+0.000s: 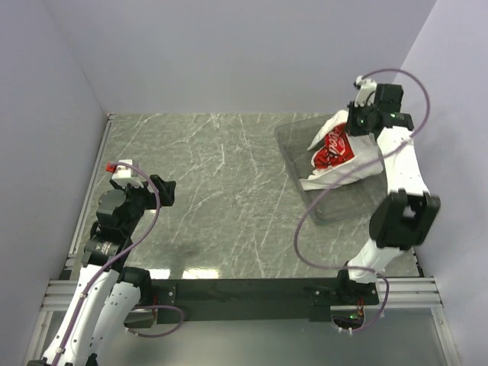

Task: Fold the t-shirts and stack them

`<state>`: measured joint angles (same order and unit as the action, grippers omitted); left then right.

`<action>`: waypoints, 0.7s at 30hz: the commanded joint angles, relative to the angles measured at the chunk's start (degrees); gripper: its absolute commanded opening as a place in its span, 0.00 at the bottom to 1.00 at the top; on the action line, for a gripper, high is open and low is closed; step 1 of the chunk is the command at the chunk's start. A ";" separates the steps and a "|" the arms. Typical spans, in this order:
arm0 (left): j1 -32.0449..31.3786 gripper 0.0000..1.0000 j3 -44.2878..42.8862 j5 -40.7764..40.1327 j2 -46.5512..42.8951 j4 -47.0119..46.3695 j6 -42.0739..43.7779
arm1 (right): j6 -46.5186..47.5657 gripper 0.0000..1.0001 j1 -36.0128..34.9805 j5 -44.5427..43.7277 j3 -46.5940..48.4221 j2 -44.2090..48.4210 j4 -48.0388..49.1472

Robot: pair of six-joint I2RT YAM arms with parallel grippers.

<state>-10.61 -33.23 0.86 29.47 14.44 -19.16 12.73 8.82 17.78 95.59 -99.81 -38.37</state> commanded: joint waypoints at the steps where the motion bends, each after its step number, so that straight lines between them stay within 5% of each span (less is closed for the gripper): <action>1: -0.20 0.99 -1.57 1.42 -0.65 -2.13 0.61 | 0.72 0.00 -4.49 8.05 3.63 13.31 1.47; 8: -0.29 0.99 -1.57 0.63 -1.52 -2.04 0.61 | -0.51 0.00 -10.66 12.71 11.28 23.24 1.28; 16: -0.29 0.99 -1.66 -0.69 -2.66 -1.60 0.52 | -3.85 0.00 -11.45 36.16 19.36 25.54 5.74; 21: -0.29 0.99 -1.31 -3.40 -5.21 -1.43 0.17 | -19.03 0.00 -13.64 43.03 29.21 22.91 17.05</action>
<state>-10.72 -33.23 -0.03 25.80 14.48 -19.18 4.51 -3.42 52.53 118.98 -77.36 -35.53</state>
